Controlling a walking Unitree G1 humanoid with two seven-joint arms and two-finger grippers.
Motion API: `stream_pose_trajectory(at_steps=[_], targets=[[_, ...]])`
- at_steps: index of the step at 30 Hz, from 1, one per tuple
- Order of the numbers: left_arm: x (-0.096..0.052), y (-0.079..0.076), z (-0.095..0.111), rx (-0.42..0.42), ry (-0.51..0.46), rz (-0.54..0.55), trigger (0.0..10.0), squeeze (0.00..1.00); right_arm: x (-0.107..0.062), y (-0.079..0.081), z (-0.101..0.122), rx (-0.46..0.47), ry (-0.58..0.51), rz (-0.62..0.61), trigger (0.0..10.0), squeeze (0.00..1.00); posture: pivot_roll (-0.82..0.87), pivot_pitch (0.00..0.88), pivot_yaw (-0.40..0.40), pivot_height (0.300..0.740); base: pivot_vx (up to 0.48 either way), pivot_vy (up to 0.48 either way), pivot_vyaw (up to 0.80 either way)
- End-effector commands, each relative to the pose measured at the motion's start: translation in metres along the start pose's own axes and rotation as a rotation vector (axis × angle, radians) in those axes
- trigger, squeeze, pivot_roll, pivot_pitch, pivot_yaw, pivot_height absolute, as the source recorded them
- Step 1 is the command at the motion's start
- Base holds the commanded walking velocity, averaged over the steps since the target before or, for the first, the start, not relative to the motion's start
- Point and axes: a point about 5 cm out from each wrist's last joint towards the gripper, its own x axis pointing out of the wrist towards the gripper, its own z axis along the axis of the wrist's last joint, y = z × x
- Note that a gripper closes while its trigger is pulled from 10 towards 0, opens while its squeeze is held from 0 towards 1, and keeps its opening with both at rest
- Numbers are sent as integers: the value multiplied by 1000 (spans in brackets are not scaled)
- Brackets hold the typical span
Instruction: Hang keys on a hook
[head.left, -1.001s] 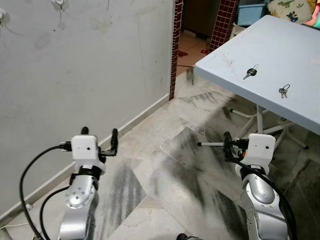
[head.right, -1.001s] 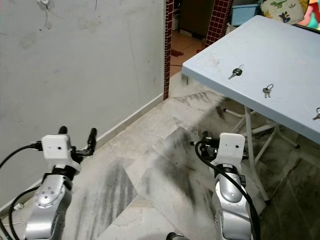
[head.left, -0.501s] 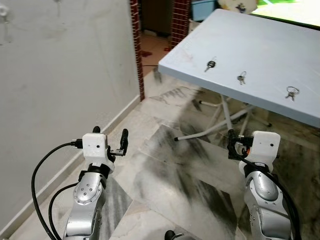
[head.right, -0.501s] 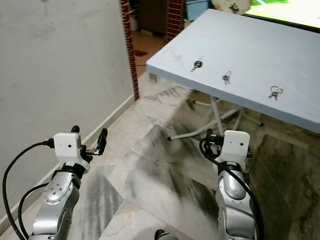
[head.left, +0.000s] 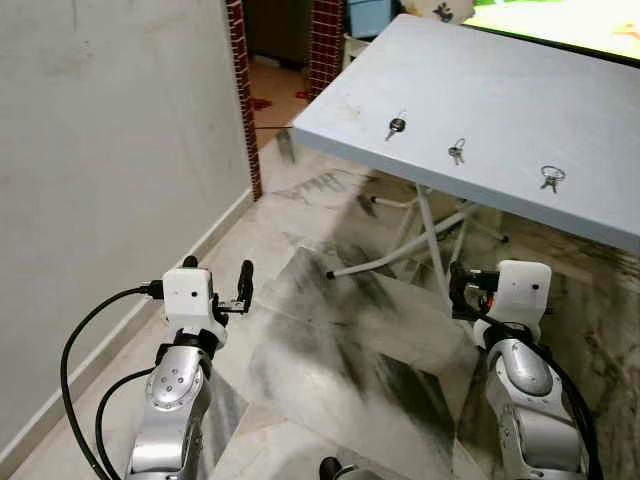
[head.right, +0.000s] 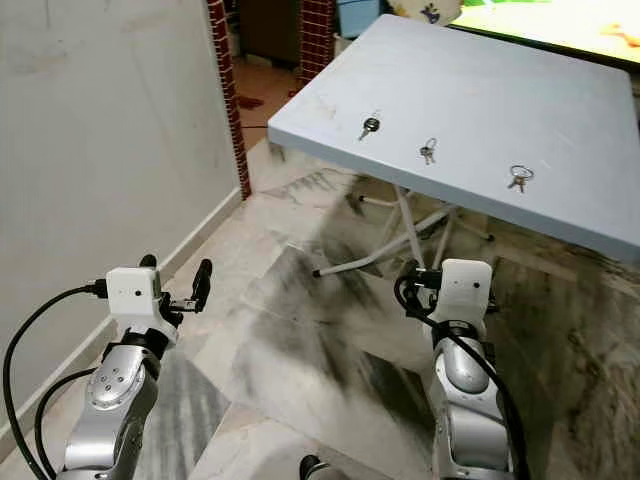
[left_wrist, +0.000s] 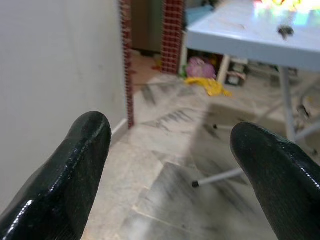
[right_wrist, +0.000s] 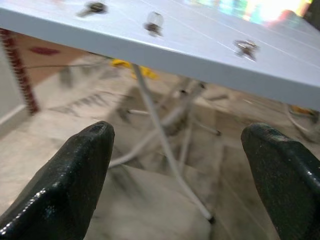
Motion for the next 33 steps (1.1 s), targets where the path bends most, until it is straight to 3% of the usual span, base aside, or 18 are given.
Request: stream_pose_trajectory(at_steps=[1, 10, 16, 23, 33], targets=[[-1, -3, -4, -2, 26, -9, 10000, 0, 0, -7, -1, -9, 9, -11, 10000, 0, -81, 123, -36, 740, 0, 0, -800], [-1, -1, -3, -10, 23, 14, 10000, 0, 0, 1, -4, 32, 1, -48, 10000, 0, -62, 115, -2, 740, 0, 0, -800], [5, -4, 1, 0, 12, -9, 10000, 0, 0, 11, -4, 17, -7, -8, 10000, 0, -61, 111, 5, 740, 0, 0, -800], [8, -5, 7, 3, -15, -13, 10000, 0, -1, 8, -4, 22, -18, -17, 10000, 0, -64, 120, 16, 740, 0, 0, -773], [13, -4, 16, -8, -48, -45, 10000, 0, -4, 24, 9, 10, -90, 90, 10000, 0, -61, 125, 27, 740, 0, 0, 0]])
